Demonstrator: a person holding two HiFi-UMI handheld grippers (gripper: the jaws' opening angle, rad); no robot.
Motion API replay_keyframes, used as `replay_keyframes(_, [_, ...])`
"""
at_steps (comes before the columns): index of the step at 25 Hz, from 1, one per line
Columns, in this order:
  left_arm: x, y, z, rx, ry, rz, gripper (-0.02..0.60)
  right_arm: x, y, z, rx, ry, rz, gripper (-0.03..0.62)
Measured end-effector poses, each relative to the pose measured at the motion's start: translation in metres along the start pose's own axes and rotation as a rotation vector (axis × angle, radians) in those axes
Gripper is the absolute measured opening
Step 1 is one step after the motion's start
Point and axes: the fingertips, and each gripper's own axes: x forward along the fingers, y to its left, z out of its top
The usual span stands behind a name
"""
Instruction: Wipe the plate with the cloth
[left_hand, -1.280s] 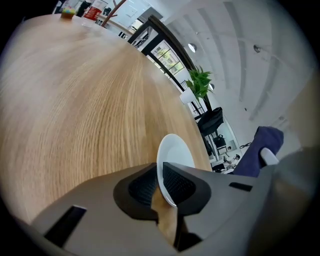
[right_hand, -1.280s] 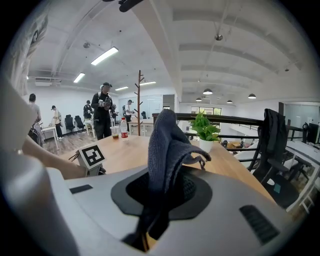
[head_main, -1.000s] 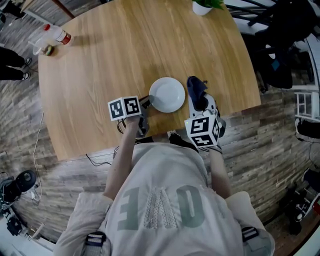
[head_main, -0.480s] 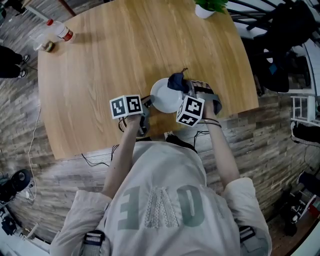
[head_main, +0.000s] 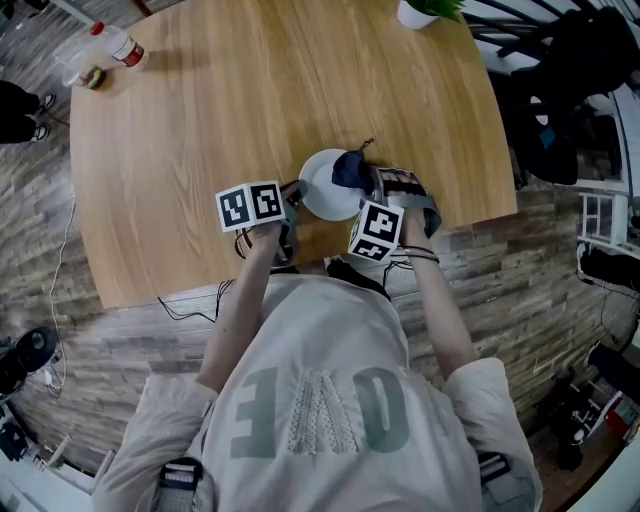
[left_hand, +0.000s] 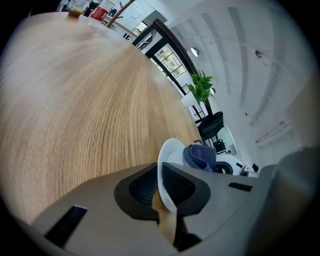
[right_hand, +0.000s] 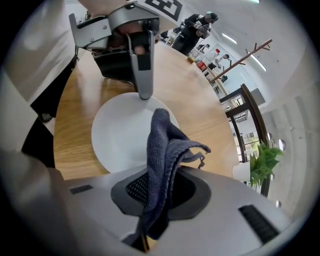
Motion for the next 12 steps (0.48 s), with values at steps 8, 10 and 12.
replay_keyframes(8, [-0.002,0.001,0.003,-0.019,-0.022,0.003,0.034,-0.026,0.049,0.011,0.018,-0.034,0.098,0.055])
replay_keyframes(10, [-0.002,0.001,0.003,-0.015,-0.026,0.007,0.034,-0.033,0.059,0.014,0.037,-0.045,0.123,0.055])
replay_keyframes(12, [-0.003,0.001,0.004,-0.007,-0.031,0.015,0.034,-0.040,0.067,0.018,0.054,-0.061,0.151,0.057])
